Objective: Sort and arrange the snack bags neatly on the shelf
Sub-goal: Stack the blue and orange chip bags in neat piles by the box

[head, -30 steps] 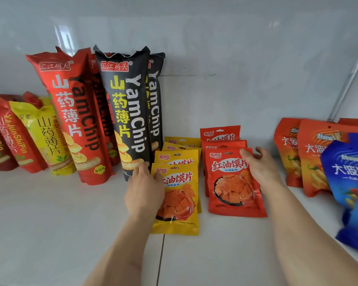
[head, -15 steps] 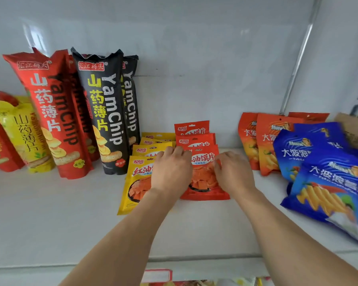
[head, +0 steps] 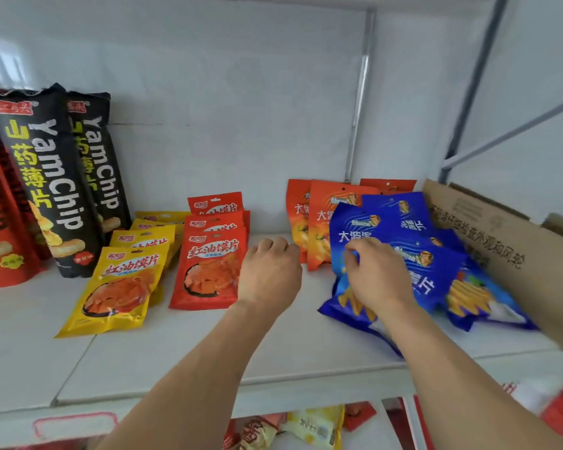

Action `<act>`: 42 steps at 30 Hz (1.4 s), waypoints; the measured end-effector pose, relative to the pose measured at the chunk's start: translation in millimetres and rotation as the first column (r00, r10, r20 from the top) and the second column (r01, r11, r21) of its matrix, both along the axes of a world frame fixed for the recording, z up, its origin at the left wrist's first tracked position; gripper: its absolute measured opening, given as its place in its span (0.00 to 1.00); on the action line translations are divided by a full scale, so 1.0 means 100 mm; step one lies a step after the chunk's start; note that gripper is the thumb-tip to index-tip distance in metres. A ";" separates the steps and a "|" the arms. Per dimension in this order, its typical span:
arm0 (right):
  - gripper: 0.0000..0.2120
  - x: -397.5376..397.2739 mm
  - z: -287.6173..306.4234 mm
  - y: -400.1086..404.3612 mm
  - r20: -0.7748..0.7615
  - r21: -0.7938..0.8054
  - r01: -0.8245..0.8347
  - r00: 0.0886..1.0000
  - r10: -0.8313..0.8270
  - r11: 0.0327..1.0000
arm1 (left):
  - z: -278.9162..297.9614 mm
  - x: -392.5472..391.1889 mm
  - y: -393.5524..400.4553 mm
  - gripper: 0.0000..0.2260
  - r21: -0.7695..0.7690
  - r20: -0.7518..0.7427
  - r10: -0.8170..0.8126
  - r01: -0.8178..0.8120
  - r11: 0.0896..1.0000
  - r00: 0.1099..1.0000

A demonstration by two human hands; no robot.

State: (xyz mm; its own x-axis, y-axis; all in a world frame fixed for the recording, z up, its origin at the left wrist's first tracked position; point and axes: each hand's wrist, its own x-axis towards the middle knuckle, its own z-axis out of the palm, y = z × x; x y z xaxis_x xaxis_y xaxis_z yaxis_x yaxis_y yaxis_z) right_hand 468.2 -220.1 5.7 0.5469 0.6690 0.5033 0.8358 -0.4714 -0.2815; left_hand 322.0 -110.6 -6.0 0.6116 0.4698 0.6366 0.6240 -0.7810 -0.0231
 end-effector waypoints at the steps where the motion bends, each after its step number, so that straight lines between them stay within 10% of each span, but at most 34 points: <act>1: 0.13 0.10 0.00 -0.12 -0.031 0.026 0.019 0.999 -0.018 0.999 | -0.02 0.12 -0.08 0.08 -0.050 -0.005 0.006 -0.007 0.999 1.000; 7: 0.19 0.42 -0.29 -0.71 -0.182 0.244 0.210 0.969 -0.168 0.947 | -0.06 0.60 -0.36 0.18 -0.651 0.196 0.087 0.063 0.756 0.977; 11: 0.26 0.52 -0.48 -0.86 -0.278 0.086 0.331 0.914 -0.296 0.940 | -0.06 0.79 -0.38 0.22 -0.861 0.254 0.182 0.136 0.491 0.950; 26: 0.30 0.61 -0.32 -0.49 -0.054 -0.261 0.133 0.987 -0.152 0.956 | -0.18 1.01 -0.20 0.13 -0.753 0.594 0.287 0.645 -0.129 0.751; 42: 0.27 0.76 -0.28 -0.27 -0.384 0.002 -0.069 0.921 0.065 0.998 | -0.29 1.06 -0.02 0.12 -0.740 0.613 0.395 0.672 -0.016 0.684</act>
